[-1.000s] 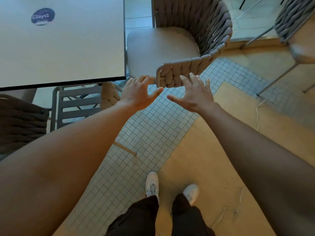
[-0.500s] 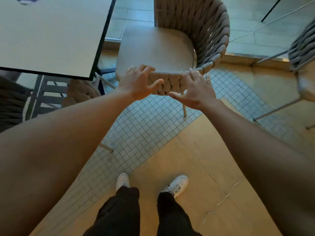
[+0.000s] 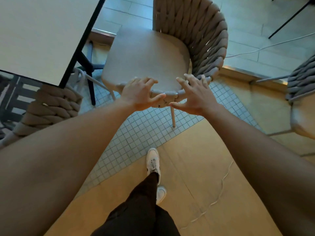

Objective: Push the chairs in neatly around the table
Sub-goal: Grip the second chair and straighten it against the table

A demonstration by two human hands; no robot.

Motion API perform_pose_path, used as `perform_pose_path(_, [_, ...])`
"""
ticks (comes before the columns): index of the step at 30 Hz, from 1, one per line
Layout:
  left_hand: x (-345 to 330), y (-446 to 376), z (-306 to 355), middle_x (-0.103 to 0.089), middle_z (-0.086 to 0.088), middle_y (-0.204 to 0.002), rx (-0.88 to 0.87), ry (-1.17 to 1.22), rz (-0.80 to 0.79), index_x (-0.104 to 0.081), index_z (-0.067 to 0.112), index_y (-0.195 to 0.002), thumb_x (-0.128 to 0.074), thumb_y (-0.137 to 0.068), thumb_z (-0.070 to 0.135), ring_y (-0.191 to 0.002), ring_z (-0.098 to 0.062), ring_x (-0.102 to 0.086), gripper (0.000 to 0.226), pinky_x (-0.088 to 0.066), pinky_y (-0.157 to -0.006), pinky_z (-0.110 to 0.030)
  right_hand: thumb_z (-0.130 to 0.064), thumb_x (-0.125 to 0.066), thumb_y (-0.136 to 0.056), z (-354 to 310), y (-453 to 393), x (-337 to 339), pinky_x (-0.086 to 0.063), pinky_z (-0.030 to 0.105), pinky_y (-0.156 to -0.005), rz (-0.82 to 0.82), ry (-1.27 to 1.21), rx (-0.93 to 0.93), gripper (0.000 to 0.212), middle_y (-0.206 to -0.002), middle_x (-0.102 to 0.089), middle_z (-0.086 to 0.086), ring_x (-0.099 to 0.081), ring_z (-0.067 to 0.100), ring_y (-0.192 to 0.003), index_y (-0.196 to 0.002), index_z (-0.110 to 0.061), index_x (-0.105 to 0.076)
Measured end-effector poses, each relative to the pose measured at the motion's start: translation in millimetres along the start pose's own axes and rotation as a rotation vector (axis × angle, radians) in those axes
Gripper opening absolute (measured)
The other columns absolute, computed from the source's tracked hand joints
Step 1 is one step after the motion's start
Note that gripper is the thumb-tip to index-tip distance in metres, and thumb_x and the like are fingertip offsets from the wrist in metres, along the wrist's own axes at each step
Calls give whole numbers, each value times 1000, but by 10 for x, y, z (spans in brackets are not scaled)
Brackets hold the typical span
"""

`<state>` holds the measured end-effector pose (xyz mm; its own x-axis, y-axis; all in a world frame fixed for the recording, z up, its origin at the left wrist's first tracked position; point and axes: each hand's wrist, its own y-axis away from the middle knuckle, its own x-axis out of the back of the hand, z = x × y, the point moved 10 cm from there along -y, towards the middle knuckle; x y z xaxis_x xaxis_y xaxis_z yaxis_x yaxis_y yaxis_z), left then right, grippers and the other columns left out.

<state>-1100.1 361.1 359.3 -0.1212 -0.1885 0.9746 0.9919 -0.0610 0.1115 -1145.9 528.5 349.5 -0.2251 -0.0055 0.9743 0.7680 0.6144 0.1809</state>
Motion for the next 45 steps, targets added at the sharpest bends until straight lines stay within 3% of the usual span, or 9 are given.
perform_pose_path(6, [-353,-414,117,-57,-1,-143,-66,-5,-123,-51,25,-142,-29,-83,88,-129,-26,-54,89,-32,-115,-47,-87,-50,-79,335,-350,-209,-2,57,-124,-69,67,91,105,-166,-26,13,-25,32,-153,-160,-26,-23])
perform_pose_path(13, [-646,-642,203,-54,2,-145,-89,-66,-272,-48,29,-145,-30,-74,98,-130,-22,-53,101,-33,-115,-46,-90,-48,-73,580,-595,-453,-8,58,-125,-137,119,260,113,-163,-35,9,-36,29,-148,-160,-24,-19])
perform_pose_path(17, [-775,-717,298,-58,5,-140,-63,-74,-284,-49,30,-143,-31,-70,99,-123,-21,-57,102,-42,-105,-43,-97,-29,-69,720,-716,-544,-14,57,-122,-198,162,408,115,-157,-45,7,-47,29,-140,-159,-25,-23])
perform_pose_path(20, [-888,-787,384,-63,7,-131,-4,-88,-269,-52,31,-139,-27,-68,101,-113,-19,-62,103,-52,-91,-41,-97,-32,-71,890,-800,-574,-24,53,-120,-203,218,536,107,-150,-53,4,-55,28,-133,-153,-28,-36])
perform_pose_path(25, [-1042,-881,501,-68,9,-96,141,-173,-301,-65,32,-114,-21,-59,108,-84,-19,-67,103,-51,-66,-35,-95,-29,-77,1155,-841,-559,-45,43,-104,-151,271,683,88,-115,-72,-5,-68,20,-105,-129,-31,-60])
perform_pose_path(28, [-1020,-880,517,-66,6,-76,192,-224,-274,-68,30,-88,-25,-61,104,-68,-21,-64,90,-54,-64,-34,-92,-26,-80,1115,-855,-516,-55,38,-82,-96,235,736,80,-91,-69,-8,-66,15,-79,-114,-30,-63])
perform_pose_path(31, [-1000,-883,534,-60,5,-63,217,-239,-267,-64,26,-73,-26,-61,101,-60,-21,-61,86,-56,-64,-36,-86,-33,-85,1085,-860,-486,-53,30,-61,-13,226,774,70,-81,-68,-6,-63,15,-64,-98,-26,-66])
perform_pose_path(38, [-976,-805,526,-43,8,-53,251,-225,-284,-64,24,-67,-31,-63,97,-54,-18,-56,80,-48,-56,-29,-84,-23,-92,1071,-842,-558,-53,34,-64,71,219,828,80,-81,-72,0,-68,20,-69,-94,-18,-69])
perform_pose_path(45, [-988,-679,483,-56,6,-61,204,-200,-272,-66,22,-72,-32,-64,95,-60,-19,-61,81,-54,-64,-32,-80,-38,-93,903,-729,-480,-49,32,-54,174,97,890,74,-70,-70,3,-64,21,-56,-80,-14,-69])
